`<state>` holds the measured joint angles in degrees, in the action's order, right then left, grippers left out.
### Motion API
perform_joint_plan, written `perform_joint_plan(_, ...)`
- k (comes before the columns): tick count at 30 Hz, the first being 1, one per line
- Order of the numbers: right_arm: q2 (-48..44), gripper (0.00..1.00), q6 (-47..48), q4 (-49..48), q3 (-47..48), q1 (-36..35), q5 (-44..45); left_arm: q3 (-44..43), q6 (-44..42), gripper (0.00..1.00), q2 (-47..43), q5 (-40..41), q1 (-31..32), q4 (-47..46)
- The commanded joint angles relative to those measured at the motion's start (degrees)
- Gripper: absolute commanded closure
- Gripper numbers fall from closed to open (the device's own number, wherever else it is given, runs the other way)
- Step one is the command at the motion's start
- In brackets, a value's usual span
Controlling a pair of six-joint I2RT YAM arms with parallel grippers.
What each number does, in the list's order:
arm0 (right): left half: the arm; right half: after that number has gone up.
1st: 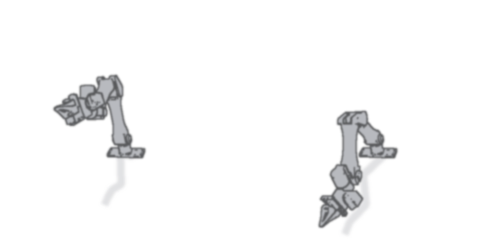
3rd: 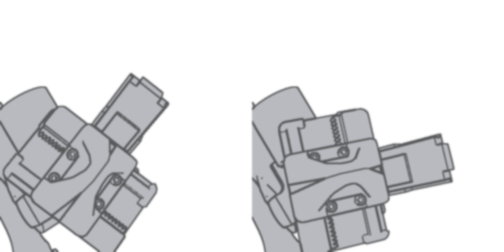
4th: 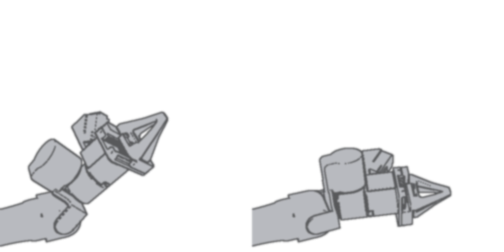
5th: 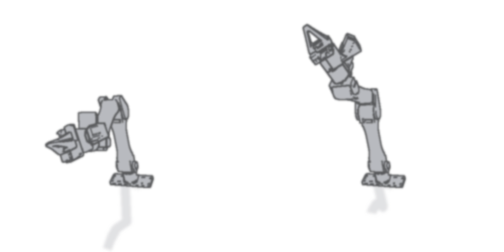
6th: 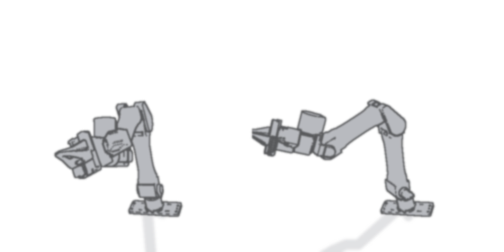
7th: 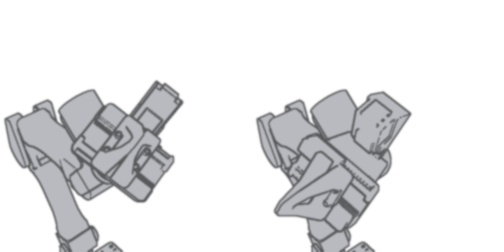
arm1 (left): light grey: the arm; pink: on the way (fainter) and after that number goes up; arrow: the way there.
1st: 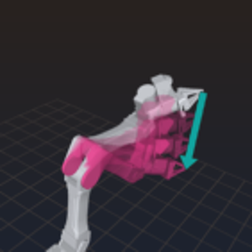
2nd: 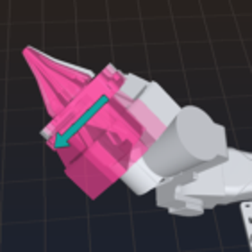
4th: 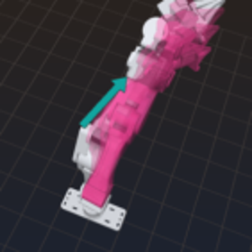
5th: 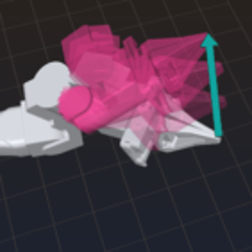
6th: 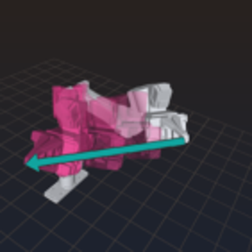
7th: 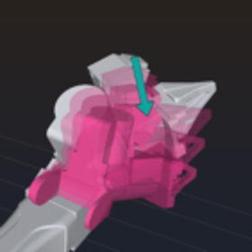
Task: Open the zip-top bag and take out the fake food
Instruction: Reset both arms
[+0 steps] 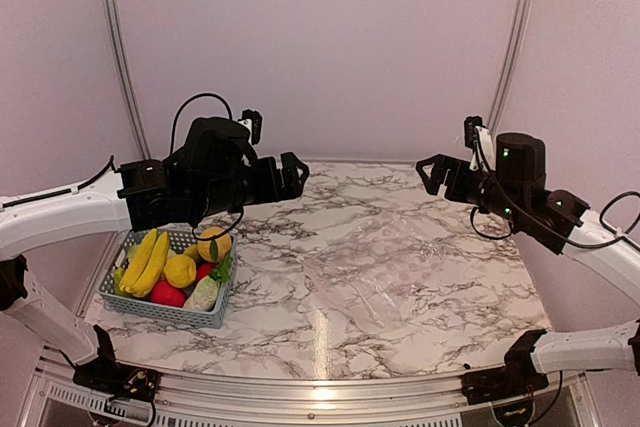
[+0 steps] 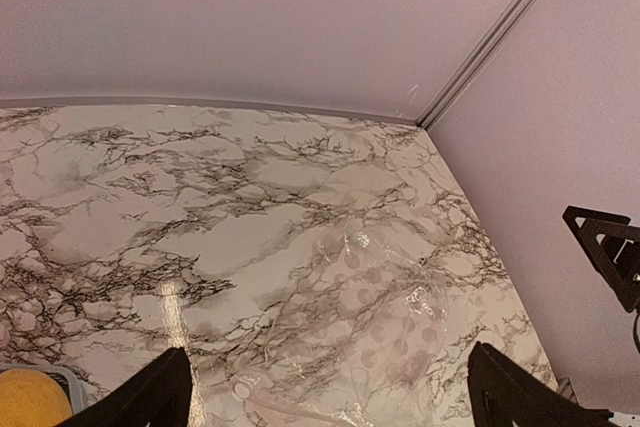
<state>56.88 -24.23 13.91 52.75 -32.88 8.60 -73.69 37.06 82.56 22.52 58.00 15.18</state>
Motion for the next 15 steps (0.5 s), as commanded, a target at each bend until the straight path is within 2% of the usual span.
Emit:
perform_joint_plan(1,-0.6,0.01,-0.2,-0.2,0.3,-0.5,0.8,0.7,0.1,0.01,-0.7,-0.3,-0.3,-0.8)
perform_joint_plan(15,-1.0,0.01,-0.4,-0.2,0.2,-0.5,1.3,0.6,0.1,0.01,-0.2,-1.0,-0.4,-0.7)
